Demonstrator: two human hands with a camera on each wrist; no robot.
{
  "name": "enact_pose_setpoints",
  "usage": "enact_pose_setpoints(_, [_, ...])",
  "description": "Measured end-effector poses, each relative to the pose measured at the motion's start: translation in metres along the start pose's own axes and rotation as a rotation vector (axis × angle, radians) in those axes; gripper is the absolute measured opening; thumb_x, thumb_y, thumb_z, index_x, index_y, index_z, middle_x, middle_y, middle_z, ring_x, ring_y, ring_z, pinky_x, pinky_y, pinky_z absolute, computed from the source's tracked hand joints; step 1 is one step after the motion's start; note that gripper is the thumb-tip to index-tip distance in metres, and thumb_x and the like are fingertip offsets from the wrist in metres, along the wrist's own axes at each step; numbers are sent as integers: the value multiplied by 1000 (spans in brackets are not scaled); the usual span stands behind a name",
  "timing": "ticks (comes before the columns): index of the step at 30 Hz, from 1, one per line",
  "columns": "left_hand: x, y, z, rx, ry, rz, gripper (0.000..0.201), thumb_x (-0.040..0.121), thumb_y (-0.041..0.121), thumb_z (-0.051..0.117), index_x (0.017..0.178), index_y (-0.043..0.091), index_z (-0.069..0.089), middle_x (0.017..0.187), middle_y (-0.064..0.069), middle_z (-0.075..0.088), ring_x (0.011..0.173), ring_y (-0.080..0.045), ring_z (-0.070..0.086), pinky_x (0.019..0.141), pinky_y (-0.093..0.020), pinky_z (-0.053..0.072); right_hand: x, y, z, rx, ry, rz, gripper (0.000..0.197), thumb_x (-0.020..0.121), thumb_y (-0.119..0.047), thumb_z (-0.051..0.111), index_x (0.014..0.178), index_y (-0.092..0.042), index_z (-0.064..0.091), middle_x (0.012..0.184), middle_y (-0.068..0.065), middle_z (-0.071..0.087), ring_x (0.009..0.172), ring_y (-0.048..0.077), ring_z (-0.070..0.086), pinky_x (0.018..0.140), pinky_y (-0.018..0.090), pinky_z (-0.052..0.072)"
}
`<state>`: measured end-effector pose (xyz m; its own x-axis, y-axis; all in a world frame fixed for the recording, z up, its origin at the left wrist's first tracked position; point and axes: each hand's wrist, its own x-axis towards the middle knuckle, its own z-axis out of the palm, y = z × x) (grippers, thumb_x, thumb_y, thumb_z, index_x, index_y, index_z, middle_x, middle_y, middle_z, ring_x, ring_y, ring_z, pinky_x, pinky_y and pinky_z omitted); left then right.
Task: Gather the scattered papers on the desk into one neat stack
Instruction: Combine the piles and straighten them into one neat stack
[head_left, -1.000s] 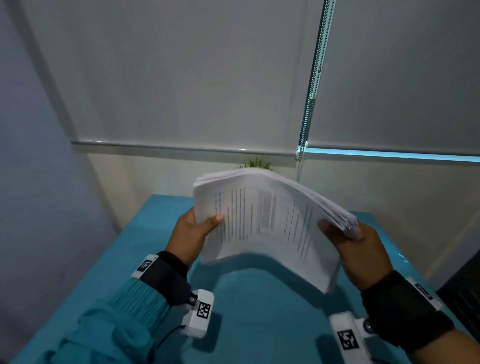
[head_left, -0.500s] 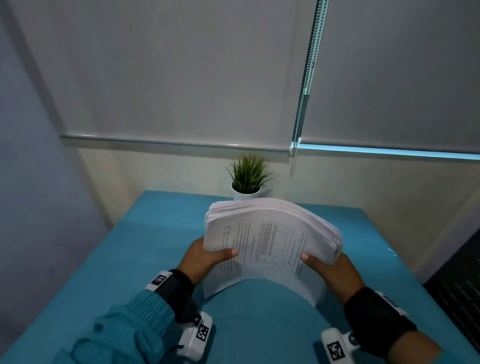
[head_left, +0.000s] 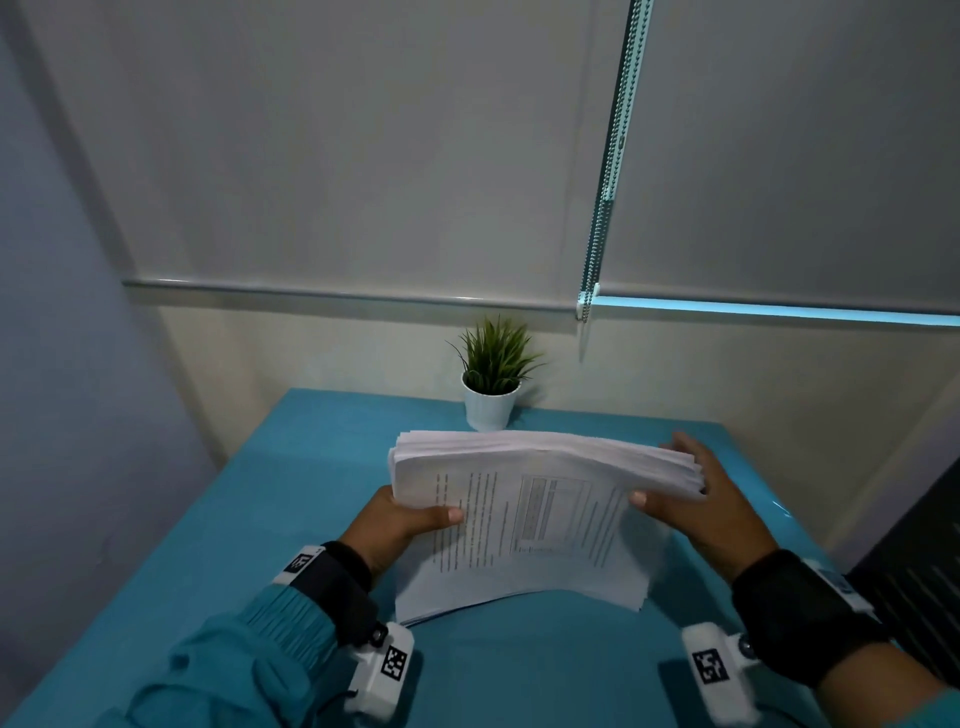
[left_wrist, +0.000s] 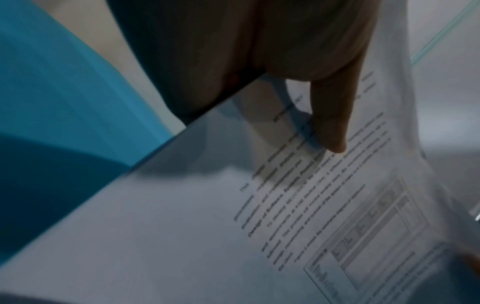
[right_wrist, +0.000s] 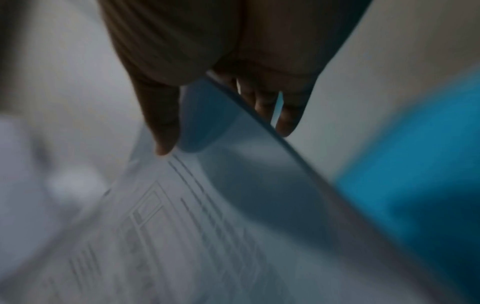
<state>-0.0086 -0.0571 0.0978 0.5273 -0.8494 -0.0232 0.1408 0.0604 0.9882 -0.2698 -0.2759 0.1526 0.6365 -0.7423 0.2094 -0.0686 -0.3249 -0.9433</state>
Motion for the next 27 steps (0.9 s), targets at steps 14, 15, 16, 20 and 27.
enact_pose_setpoints(14, [-1, 2, -1, 53, -41, 18, 79, 44, 39, 96, 114, 13, 70, 112, -14, 73, 107, -32, 68, 99, -50, 50, -11, -41, 32, -1269, -185, -435, 100, 77, -64, 47, 153, -14, 5, 161, 5, 3, 149, 21, 6, 119, 39, -2])
enact_pose_setpoints(15, [-2, 3, 0, 59, -32, 30, 77, 44, 39, 96, 113, 14, 71, 113, -12, 73, 107, -30, 68, 99, -48, 50, -11, -42, 36, -1256, -191, -418, 102, 76, -63, 51, 153, -13, 6, 161, 5, 3, 149, 21, 4, 119, 39, -4])
enact_pose_setpoints(16, [-2, 3, 1, 75, -12, 44, 73, 46, 39, 95, 112, 16, 72, 113, -10, 74, 108, -27, 68, 100, -45, 50, -10, -42, 40, -1250, -171, -434, 103, 76, -61, 56, 153, -12, 7, 161, 7, 5, 149, 21, 5, 118, 39, -4])
enact_pose_setpoints(20, [-3, 14, 9, 225, 64, 79, 39, 60, 35, 89, 95, 19, 78, 96, 1, 78, 90, -11, 72, 92, -38, 54, -5, -58, 69, -1206, -274, -542, 101, 79, -51, 60, 153, -15, 1, 161, 4, 1, 149, 18, 0, 119, 36, -5])
enact_pose_setpoints(27, [-8, 58, 40, 868, 65, 463, 15, 76, 49, 71, 88, 42, 66, 68, 15, 70, 66, 8, 63, 66, -27, 52, 11, -87, 79, -701, -262, -453, 25, 81, -29, 68, 105, -35, 63, 93, -15, 69, 90, 7, 63, 74, 27, 46])
